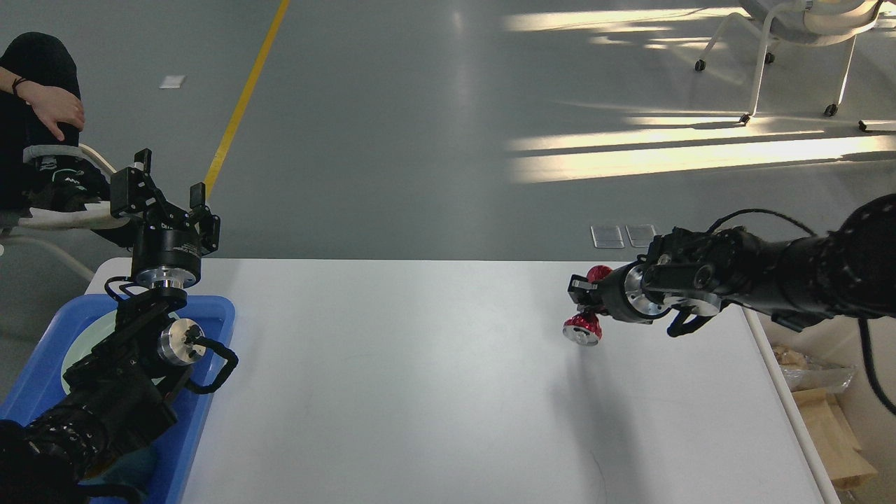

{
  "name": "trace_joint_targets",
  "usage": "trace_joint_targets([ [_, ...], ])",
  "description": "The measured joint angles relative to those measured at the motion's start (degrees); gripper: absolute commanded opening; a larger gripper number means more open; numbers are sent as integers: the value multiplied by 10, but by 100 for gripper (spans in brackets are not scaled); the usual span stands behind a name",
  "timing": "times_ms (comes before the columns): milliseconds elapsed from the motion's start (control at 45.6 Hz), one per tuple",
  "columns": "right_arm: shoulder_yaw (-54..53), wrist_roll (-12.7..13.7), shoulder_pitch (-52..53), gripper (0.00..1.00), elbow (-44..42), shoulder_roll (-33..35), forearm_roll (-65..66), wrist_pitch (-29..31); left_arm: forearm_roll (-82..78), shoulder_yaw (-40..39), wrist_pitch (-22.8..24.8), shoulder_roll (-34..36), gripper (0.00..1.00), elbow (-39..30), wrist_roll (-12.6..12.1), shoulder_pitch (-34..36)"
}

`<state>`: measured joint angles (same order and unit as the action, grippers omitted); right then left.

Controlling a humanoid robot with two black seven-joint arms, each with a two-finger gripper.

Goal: Tidy desktop
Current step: 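Carry the red can to the white bin and drop it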

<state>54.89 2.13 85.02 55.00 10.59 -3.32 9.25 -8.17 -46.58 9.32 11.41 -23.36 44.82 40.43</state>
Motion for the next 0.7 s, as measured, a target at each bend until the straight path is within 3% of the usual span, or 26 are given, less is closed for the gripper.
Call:
trace_joint_targets([
  [175, 0, -3, 105, 0, 62, 95, 0, 35, 0, 0, 0, 0, 97, 0, 0, 0],
  [460, -3, -5, 276, 0, 88, 222, 0, 190, 0, 0, 0, 0, 97, 0, 0, 0],
  [592, 4, -5, 281, 0, 77, 250, 3, 195, 0, 0, 0, 0, 97, 0, 0, 0],
  [701, 7, -4, 215, 0, 12, 267, 6, 171, 0, 0, 0, 0, 97, 0, 0, 0],
])
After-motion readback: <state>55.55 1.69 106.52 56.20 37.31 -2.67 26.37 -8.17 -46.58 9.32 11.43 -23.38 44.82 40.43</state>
